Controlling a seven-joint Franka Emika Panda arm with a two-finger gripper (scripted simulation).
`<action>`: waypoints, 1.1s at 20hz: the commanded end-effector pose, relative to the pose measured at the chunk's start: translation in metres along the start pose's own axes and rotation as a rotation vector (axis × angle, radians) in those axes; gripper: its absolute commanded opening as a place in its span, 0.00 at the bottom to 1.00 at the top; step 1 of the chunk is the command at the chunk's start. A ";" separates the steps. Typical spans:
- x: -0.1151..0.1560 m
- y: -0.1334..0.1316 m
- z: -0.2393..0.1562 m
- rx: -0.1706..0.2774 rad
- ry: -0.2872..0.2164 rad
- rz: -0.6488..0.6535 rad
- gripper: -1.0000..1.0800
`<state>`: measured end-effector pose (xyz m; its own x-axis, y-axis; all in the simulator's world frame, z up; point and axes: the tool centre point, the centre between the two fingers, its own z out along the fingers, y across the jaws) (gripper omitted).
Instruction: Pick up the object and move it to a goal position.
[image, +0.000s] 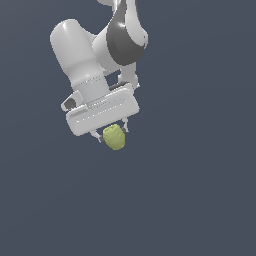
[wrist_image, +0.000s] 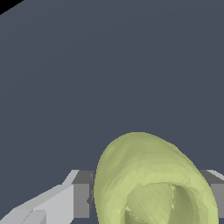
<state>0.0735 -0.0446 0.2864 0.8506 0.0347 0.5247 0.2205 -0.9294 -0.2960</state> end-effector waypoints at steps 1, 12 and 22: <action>0.012 0.003 -0.013 0.027 0.029 -0.026 0.00; 0.068 0.023 -0.083 0.169 0.177 -0.161 0.00; 0.113 0.045 -0.152 0.301 0.307 -0.282 0.00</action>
<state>0.1064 -0.1321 0.4438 0.5897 0.1153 0.7993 0.5654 -0.7656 -0.3068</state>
